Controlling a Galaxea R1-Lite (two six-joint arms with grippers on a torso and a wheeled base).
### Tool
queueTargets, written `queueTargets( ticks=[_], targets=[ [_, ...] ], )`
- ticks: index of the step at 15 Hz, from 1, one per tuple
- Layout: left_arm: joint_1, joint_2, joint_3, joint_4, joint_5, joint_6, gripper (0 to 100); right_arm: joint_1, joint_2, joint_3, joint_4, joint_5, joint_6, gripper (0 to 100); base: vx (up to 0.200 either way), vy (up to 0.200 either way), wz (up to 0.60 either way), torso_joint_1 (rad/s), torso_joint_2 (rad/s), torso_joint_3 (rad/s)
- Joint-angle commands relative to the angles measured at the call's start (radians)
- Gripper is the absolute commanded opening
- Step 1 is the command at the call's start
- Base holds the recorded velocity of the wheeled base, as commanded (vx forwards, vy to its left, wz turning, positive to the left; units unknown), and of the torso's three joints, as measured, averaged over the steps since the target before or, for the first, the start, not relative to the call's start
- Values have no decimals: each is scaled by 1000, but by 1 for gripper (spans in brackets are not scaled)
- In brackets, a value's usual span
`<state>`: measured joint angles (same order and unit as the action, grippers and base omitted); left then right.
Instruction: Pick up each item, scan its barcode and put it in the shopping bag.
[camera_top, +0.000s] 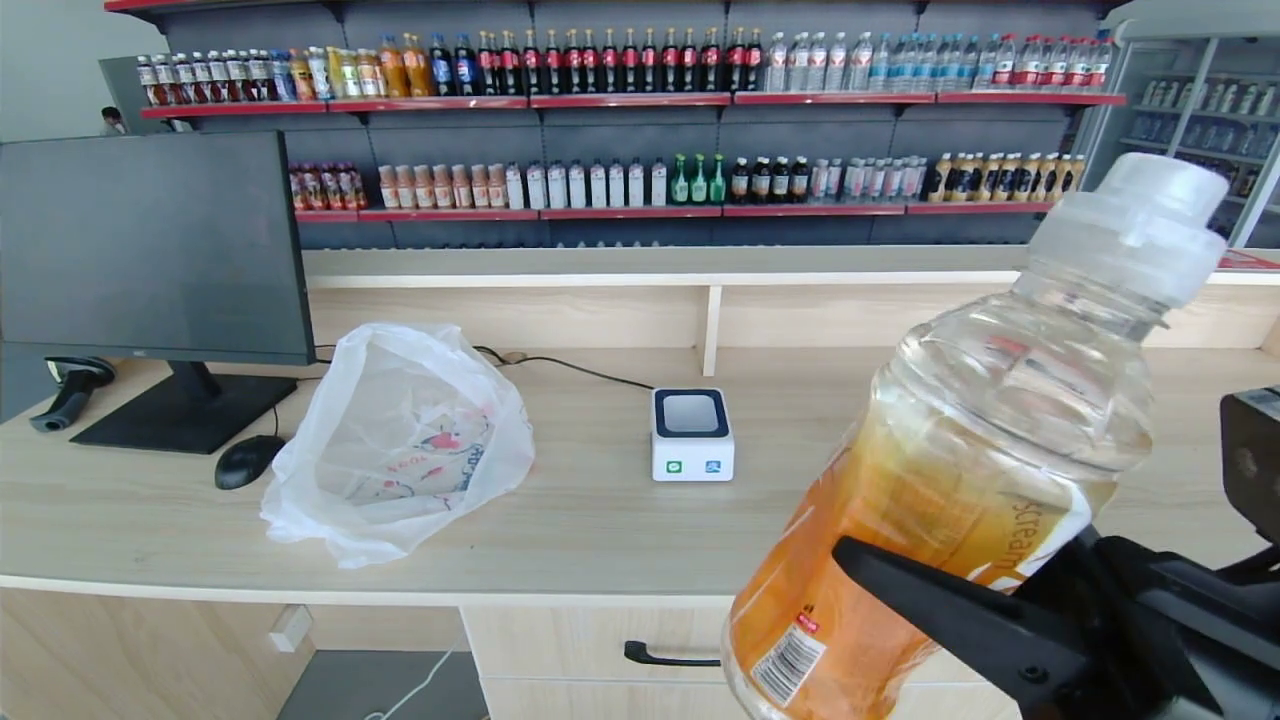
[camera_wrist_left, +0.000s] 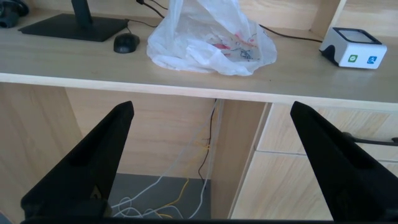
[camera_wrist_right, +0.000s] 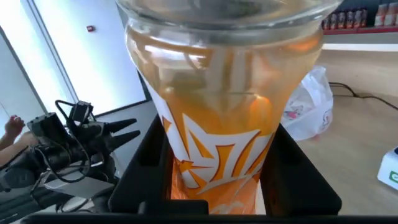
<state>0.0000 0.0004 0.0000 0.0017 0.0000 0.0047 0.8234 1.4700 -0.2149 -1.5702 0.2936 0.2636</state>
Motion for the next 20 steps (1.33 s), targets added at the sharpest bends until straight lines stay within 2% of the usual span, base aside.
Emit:
queueTargets(
  ticks=[1,5,9,11,20],
  targets=[
    [2,0,0,0,0,0,100,-1,-22,-11,-1,1,78,0,0,0,0,0,0,0],
    [0,0,0,0,0,0,100,-1,-28,-35,-1,1,318,0,0,0,0,0,0,0],
    [0,0,0,0,0,0,100,0,-40,-64,-1,1,430,0,0,0,0,0,0,0],
    [0,0,0,0,0,0,100,0,-91,-64,-1,1,545,0,0,0,0,0,0,0],
    [2,0,0,0,0,0,100,0,-100,-78,-1,1,575,0,0,0,0,0,0,0]
  ],
)
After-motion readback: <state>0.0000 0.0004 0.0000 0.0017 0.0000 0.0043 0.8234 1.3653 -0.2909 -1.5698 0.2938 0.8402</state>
